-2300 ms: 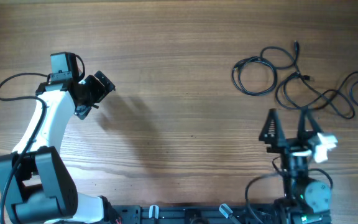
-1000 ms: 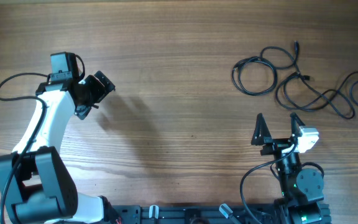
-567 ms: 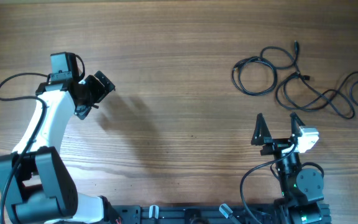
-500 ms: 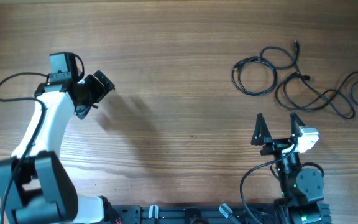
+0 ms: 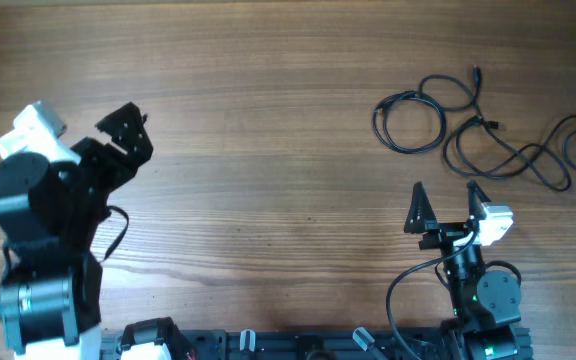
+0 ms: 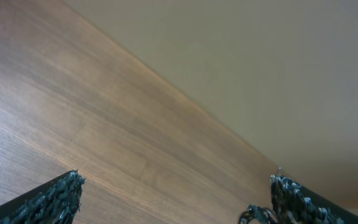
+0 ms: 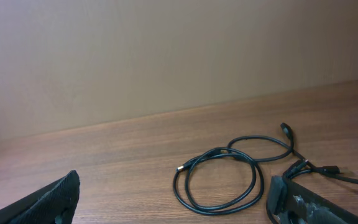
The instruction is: Untangle cables
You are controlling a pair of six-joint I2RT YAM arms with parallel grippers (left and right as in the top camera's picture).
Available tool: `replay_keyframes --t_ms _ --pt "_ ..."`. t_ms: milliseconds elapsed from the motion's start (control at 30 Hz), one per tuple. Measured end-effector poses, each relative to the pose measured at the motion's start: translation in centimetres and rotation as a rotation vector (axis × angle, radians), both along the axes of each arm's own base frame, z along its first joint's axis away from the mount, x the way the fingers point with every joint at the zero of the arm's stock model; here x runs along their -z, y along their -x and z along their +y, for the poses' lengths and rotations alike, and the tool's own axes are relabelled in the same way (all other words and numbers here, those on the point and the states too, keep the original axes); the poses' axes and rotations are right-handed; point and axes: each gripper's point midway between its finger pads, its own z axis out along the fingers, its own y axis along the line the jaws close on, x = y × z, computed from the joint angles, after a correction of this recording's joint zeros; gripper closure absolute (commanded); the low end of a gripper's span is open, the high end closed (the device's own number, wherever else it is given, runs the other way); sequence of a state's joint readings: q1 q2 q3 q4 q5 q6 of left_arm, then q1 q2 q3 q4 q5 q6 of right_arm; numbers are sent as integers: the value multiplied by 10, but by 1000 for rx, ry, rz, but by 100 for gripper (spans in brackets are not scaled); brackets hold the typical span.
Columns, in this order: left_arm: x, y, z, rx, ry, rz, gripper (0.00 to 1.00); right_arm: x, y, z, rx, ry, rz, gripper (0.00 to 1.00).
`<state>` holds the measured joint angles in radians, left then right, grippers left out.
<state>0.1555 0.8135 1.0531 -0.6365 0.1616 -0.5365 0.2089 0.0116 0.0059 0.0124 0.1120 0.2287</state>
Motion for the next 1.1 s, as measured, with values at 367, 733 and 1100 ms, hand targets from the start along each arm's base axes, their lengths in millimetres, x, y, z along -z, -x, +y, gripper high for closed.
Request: replay_keyframes --t_ms 367,733,1100 --pt "145 56 -9 2 25 164 0 -1 0 0 0 0 -2 0" --pt "36 72 -27 31 -74 -598 0 -1 0 0 0 -1 -3 0" --pt "95 49 -37 88 -204 -635 0 -1 0 0 0 -1 -3 0"
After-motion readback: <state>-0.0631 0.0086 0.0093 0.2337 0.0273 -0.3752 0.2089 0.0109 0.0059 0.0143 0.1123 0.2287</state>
